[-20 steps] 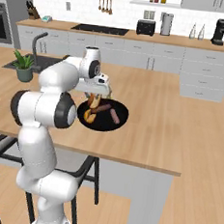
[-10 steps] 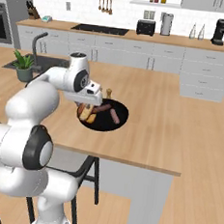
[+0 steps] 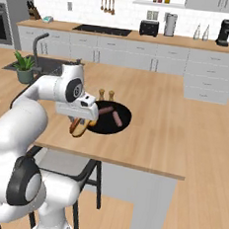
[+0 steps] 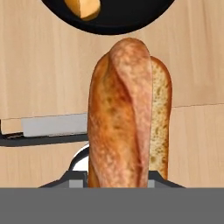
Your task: Place one bun and one sausage from the bowl on each plate.
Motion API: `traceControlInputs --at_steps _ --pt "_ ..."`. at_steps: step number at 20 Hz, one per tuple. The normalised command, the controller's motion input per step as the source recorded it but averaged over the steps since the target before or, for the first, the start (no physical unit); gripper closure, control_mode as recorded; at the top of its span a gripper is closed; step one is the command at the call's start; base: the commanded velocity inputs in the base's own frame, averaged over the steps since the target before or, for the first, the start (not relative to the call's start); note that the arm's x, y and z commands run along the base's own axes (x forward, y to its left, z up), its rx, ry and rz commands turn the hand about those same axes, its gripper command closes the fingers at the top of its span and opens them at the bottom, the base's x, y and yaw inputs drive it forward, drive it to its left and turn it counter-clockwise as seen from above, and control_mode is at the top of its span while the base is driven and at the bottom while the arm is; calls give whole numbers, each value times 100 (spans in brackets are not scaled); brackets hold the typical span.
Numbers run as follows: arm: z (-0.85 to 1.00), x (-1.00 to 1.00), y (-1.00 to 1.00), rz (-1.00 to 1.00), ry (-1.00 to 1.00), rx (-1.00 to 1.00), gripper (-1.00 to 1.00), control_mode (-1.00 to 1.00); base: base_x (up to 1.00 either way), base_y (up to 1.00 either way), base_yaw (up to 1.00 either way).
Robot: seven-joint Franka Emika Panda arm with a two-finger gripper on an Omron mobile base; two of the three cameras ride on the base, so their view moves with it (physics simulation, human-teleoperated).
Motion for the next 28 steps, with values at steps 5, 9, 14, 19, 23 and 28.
traceControlInputs --at_steps 5,9,14,19,23,28 --pt "-9 -28 -6 0 0 0 100 -100 0 0 0" --pt "-4 -2 0 0 0 0 100 -100 0 0 0" --pt "0 0 1 0 0 0 100 100 0 40 -1" --pt "0 0 0 0 0 0 100 100 0 100 0" --pt "0 0 0 0 0 0 100 100 0 100 0" --pt "0 0 0 0 0 0 100 100 26 100 0"
